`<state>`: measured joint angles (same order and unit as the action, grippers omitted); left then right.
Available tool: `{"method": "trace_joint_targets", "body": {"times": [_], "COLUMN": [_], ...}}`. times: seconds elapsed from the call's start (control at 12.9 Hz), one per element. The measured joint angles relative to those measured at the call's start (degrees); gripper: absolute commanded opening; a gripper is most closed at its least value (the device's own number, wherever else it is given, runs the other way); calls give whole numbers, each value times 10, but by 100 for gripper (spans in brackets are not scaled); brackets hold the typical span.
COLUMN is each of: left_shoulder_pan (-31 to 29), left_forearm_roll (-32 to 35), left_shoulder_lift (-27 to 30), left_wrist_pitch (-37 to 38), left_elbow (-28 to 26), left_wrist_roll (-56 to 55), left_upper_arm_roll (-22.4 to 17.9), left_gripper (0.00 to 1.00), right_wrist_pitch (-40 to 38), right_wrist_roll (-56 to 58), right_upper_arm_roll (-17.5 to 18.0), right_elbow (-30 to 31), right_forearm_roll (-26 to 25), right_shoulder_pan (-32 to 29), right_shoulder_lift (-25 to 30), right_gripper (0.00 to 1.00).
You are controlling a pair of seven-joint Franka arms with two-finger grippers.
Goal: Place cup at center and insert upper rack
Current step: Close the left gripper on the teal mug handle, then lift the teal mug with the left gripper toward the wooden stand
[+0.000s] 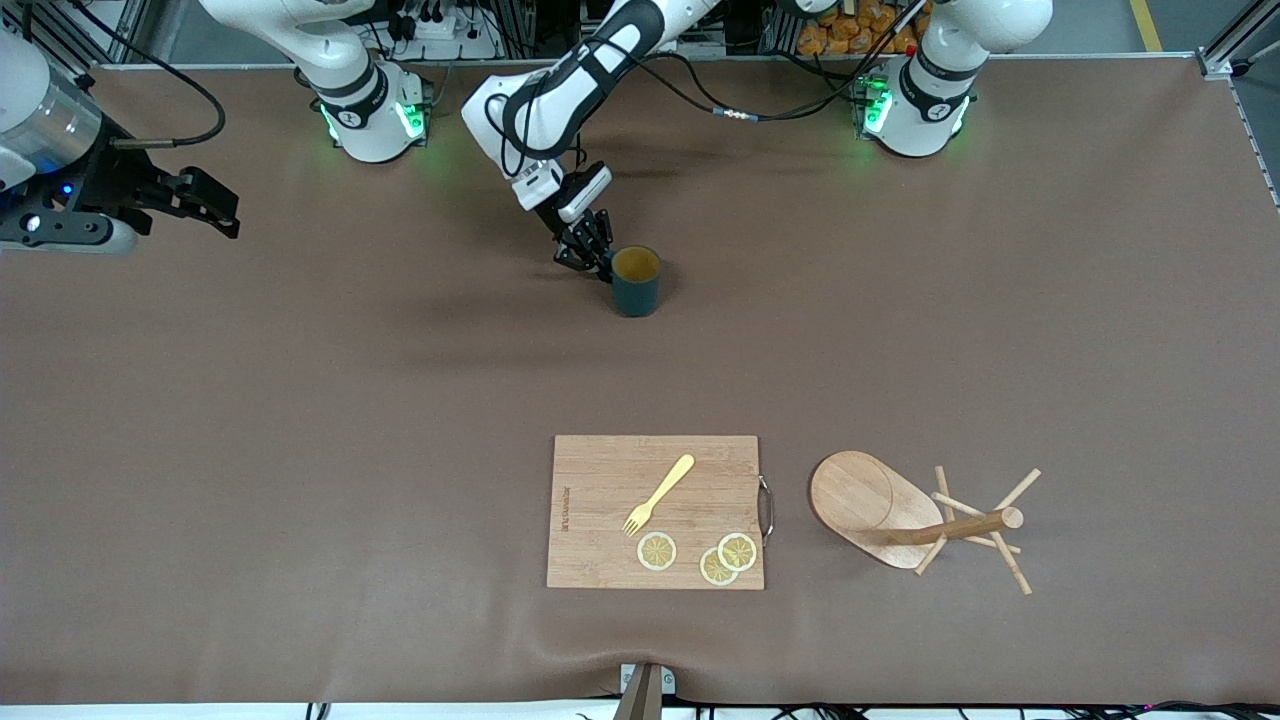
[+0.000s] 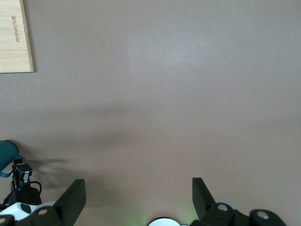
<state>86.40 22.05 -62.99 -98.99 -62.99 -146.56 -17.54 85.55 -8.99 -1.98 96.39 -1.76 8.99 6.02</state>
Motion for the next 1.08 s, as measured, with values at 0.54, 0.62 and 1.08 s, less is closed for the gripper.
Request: {"method": "trace_joint_targets", "body": {"times": [0.54, 0.62, 1.08], "left_shoulder_pan": [-25, -31, -98], "left_forearm_roll": [-19, -31, -80], "left_shoulder_lift": [54, 70, 138], "left_wrist_pitch": [-1, -1, -11], "left_elbow": [19, 20, 21], "left_wrist_roll": [67, 83, 214], "left_upper_arm_roll": [-1, -2, -3], "left_gripper": [0, 0, 0], "right_wrist_pitch": [0, 0, -6], "right_wrist_roll": [0, 0, 0], "right_upper_arm_roll": [0, 0, 0], "right_elbow": [2, 2, 3], "right_forearm_roll": [2, 2, 3], "right_shoulder_pan": [0, 0, 0], "right_shoulder_lift": [0, 0, 0], "right_gripper": [100, 100, 100]}}
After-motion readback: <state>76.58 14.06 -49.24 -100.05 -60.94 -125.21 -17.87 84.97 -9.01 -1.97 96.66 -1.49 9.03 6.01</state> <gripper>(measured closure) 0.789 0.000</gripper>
